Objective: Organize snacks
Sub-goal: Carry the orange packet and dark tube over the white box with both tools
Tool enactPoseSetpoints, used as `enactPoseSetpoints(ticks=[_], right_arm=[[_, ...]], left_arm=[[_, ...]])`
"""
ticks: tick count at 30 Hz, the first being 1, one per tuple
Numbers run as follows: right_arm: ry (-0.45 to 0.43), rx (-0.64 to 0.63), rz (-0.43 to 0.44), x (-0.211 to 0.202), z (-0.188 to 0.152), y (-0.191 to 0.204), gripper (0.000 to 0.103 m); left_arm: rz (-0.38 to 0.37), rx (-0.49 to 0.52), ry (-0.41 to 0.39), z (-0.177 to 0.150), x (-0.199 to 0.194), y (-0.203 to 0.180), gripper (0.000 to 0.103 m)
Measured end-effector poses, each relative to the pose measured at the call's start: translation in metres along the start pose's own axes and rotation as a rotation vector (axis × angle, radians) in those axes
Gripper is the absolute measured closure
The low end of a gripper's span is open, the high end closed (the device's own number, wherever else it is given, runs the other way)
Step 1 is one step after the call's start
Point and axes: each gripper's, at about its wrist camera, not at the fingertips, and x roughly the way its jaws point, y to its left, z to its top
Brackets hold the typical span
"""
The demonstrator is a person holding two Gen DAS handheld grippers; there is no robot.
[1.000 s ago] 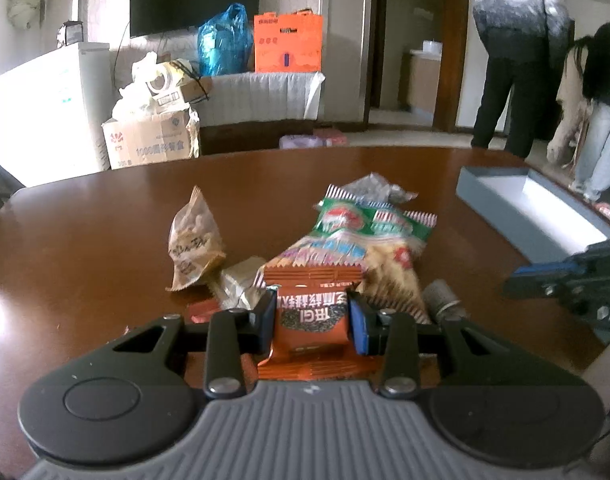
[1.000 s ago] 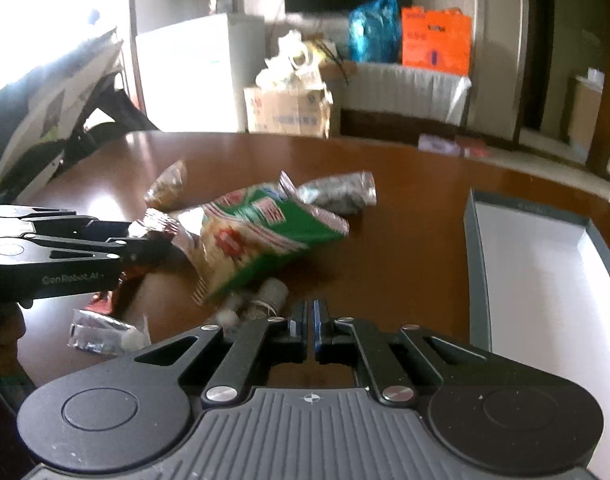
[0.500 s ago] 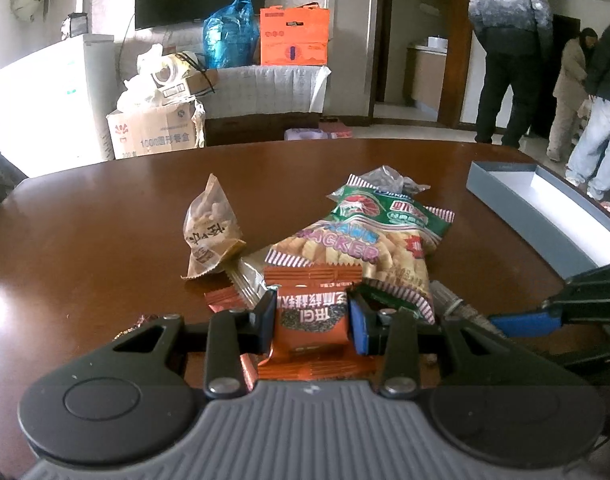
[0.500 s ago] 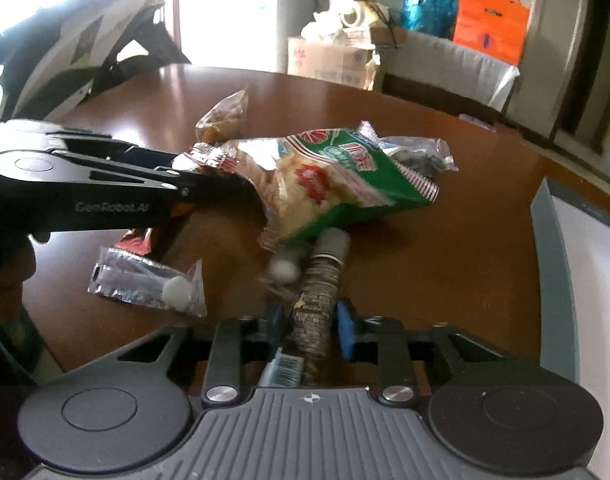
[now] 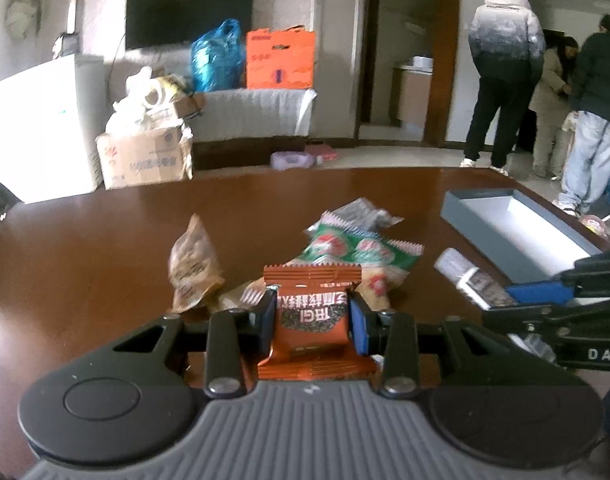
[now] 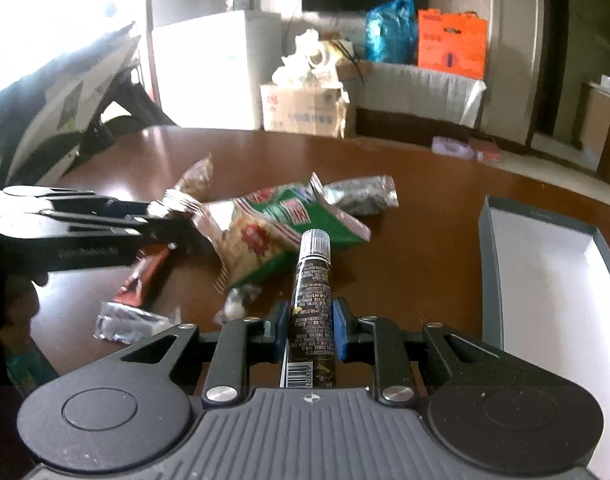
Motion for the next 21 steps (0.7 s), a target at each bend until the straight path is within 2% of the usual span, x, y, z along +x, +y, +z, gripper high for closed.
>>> enactPoseSetpoints(ticks=[8,15,21], right_arm=[[-0.052,0.054,-0.024,-0.023,0.005,-0.024,0.078],[-0.107,0.156,-0.118,-0.052,0.001,-0.071,0.078],[-0.119,0.277,-0.214,-0.073,-0.020,-0.122,0.078]], left_arm=[[-0.068,0.030,-0.017,0.024,0.009,-0.048,0.067],[-0.155,0.088,-0.019,0.044,0.032,-0.112,0.067],[-0.236,0.118,-0.015,0.059,0.057,-0.173,0.067]])
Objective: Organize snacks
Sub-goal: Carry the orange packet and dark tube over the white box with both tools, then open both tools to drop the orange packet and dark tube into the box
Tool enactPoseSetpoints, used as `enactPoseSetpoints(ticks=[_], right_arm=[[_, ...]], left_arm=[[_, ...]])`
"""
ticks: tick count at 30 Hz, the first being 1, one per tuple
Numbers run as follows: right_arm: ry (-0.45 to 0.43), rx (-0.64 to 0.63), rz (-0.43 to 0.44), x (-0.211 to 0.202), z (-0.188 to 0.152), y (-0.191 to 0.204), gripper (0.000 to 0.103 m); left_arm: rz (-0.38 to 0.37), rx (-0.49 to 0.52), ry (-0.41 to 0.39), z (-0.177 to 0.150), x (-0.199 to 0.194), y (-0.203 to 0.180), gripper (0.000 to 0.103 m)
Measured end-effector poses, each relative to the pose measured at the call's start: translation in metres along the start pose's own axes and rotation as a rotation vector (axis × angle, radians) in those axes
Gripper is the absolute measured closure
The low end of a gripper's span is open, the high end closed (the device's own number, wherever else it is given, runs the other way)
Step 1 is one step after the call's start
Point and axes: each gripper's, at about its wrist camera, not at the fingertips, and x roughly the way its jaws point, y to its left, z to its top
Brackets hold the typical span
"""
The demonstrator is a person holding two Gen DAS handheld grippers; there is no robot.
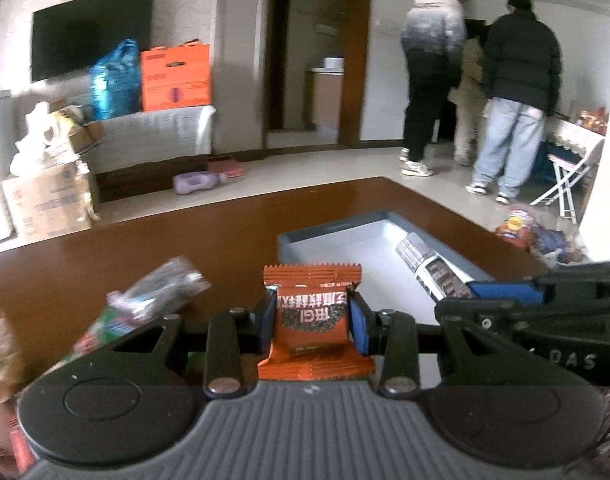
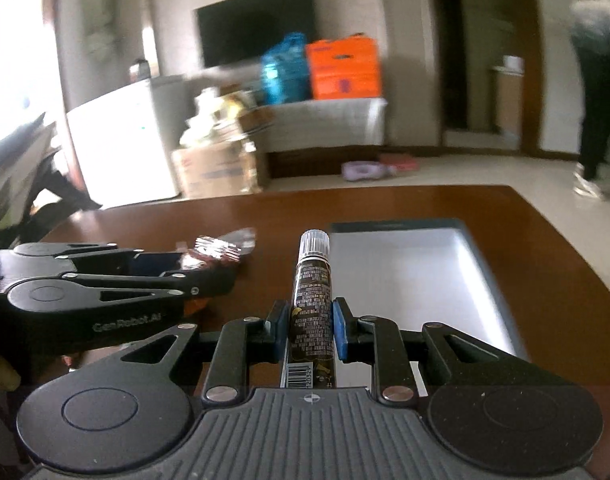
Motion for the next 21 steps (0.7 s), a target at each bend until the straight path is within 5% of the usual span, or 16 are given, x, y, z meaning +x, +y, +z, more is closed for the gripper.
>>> enactPoseSetpoints(ticks=[6,21], right_arm=[[0.015,0.050,-0.068,0.005,-0.007,-0.034,0.078],[0.147,0.098,-0.164,0.050,-0.027,-0.057,0.078]], left_arm=[[-0.063,0.021,0.009,0.012,0.039,-0.047,0.067],[-0.051,0.027,0.075,0.012,0.126,-0.083,0.067]])
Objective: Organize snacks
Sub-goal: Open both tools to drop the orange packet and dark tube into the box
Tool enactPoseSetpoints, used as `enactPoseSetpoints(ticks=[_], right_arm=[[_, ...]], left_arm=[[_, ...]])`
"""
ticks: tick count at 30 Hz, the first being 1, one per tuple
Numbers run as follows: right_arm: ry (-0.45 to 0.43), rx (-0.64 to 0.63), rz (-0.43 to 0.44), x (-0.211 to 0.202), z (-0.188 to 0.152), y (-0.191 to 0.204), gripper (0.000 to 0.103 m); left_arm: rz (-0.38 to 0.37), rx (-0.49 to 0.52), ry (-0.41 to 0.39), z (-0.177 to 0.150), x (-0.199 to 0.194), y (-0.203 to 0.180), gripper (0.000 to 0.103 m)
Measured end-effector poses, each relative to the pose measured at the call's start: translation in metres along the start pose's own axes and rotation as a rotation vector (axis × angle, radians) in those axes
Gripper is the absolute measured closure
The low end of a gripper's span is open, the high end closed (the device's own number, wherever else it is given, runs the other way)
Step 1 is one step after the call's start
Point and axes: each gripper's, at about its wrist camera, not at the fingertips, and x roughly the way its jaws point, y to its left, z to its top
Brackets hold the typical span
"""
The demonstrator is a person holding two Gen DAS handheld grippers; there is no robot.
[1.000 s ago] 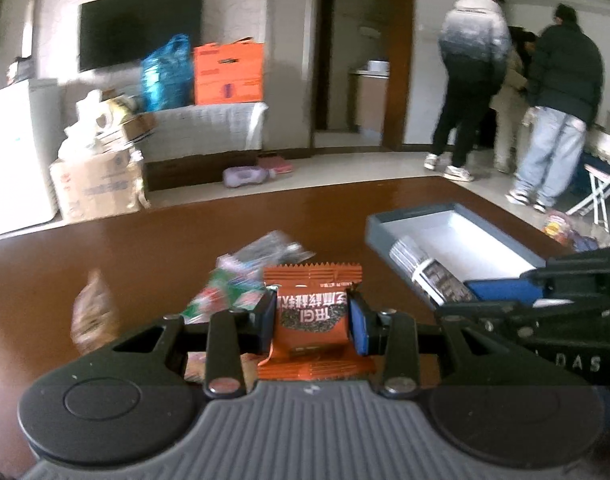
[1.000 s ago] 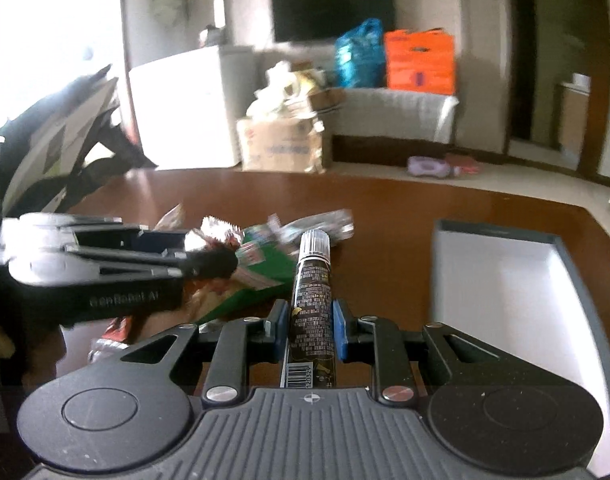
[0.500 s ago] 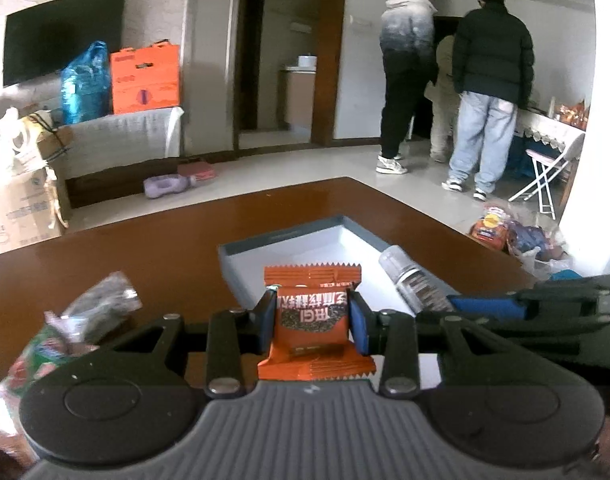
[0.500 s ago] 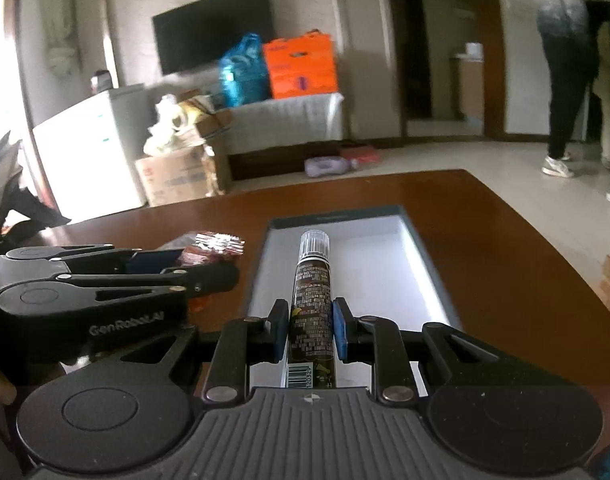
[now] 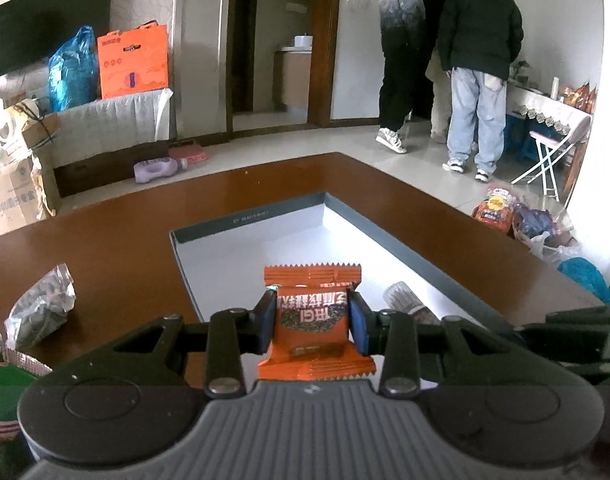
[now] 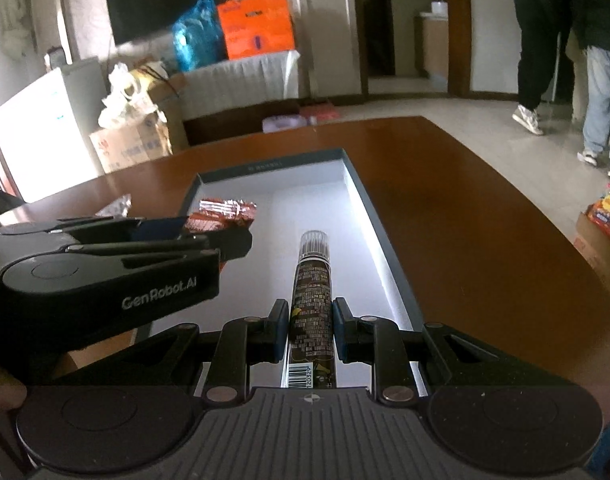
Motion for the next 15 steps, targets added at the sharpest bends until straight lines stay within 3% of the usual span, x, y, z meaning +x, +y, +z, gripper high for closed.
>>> enactPoseSetpoints(ticks=[10,13,15], right_arm=[[0.030,-0.011,-0.015,0.003,-0.006,0.003,0.078],[0.029,-0.007,-0.018,0.003,-0.005,0.002,0.078],[0.028,-0.006,-0.009,0.003,-0.005,0.004,0.077]], left_arm=[[0.061,-0.027,0.046,-0.013,0.013,0.008,0.066],[0.070,-0.022,0.043,-0.015,0.009,0.009,0.058],[0.078,-0.010,0.025,-0.016,0.003,0.007,0.042]])
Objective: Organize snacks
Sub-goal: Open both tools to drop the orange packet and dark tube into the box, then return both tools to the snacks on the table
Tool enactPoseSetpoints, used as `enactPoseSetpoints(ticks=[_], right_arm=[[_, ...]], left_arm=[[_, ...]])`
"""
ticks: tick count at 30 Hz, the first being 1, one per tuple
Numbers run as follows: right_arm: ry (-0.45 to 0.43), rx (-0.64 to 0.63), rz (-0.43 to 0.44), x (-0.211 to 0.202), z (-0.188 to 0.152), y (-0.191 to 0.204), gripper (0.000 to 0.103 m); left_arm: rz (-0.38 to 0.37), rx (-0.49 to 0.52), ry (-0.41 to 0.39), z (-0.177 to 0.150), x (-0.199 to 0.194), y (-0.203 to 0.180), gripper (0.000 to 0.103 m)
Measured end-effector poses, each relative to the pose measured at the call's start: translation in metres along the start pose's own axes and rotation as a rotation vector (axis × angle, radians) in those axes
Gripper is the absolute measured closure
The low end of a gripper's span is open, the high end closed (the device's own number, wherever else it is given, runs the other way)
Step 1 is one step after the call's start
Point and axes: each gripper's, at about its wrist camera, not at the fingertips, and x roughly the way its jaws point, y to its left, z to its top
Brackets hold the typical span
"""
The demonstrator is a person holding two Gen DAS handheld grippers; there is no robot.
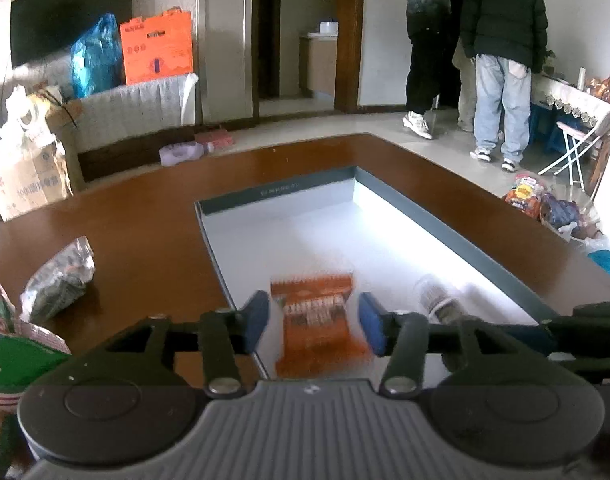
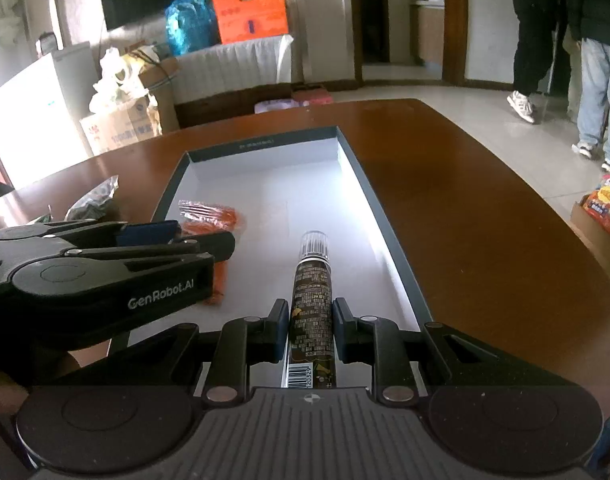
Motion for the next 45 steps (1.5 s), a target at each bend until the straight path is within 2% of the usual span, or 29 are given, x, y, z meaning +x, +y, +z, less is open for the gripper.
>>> enactPoseSetpoints(ticks=[3,5,12,15,18,20,23,27,31,33,35,37,39,41,45], right_arm=[[-0.030,-0.015,-0.006,-0.005,0.002,0.002,0.073],[-0.039,-0.002,0.003,-0.005,0.002,0.002,0.068],[-0.138,0.007,-0.003,-0.020,0.006,0.002,0.037],[-0.179,0.021,-0.006,-0.027,0.006,0.000,0.028],[-0.204,0.040,-0.017,-0.031,0.006,-0.003,0.020],[-0.230,0.043,-0.020,-0.034,0.005,0.000,0.019],[-0.291,0.071,0.020,-0.043,0.007,0.003,0.019],[-0.315,0.064,0.078,-0.051,0.005,0.016,0.015],[-0.311,-0.089,0.237,-0.056,-0.001,0.057,0.016],[-0.263,-0.204,0.340,-0.053,-0.008,0.087,0.021],[-0.238,-0.348,0.411,-0.050,-0.021,0.120,0.021],[-0.204,-0.542,0.451,-0.045,-0.037,0.158,0.021],[-0.207,-0.691,0.492,-0.044,-0.053,0.192,0.018],[-0.203,-0.781,0.526,-0.041,-0.064,0.218,0.015],[-0.211,-0.898,0.569,-0.032,-0.073,0.257,0.015]], left_arm=[[0.018,0.004,-0.045,0.001,-0.011,-0.003,0.023],[0.027,-0.002,-0.062,0.001,-0.019,-0.003,0.020],[0.031,-0.053,-0.104,0.009,-0.049,0.005,0.018],[0.063,-0.043,-0.143,0.011,-0.071,0.008,0.018],[0.086,-0.093,-0.180,0.004,-0.098,0.017,0.016],[0.110,-0.118,-0.200,-0.006,-0.118,0.024,0.016],[0.139,-0.084,-0.190,-0.021,-0.144,0.036,0.016],[0.170,-0.064,-0.201,-0.052,-0.187,0.059,0.016],[0.237,-0.096,-0.171,-0.096,-0.222,0.101,0.016],[0.290,-0.106,-0.149,-0.114,-0.234,0.127,0.016],[0.372,-0.120,-0.136,-0.129,-0.244,0.155,0.016],[0.427,-0.163,-0.124,-0.135,-0.250,0.179,0.016],[0.493,-0.179,-0.144,-0.143,-0.259,0.202,0.016],[0.554,-0.184,-0.137,-0.150,-0.263,0.222,0.016],[0.634,-0.273,-0.098,-0.154,-0.262,0.259,0.016]])
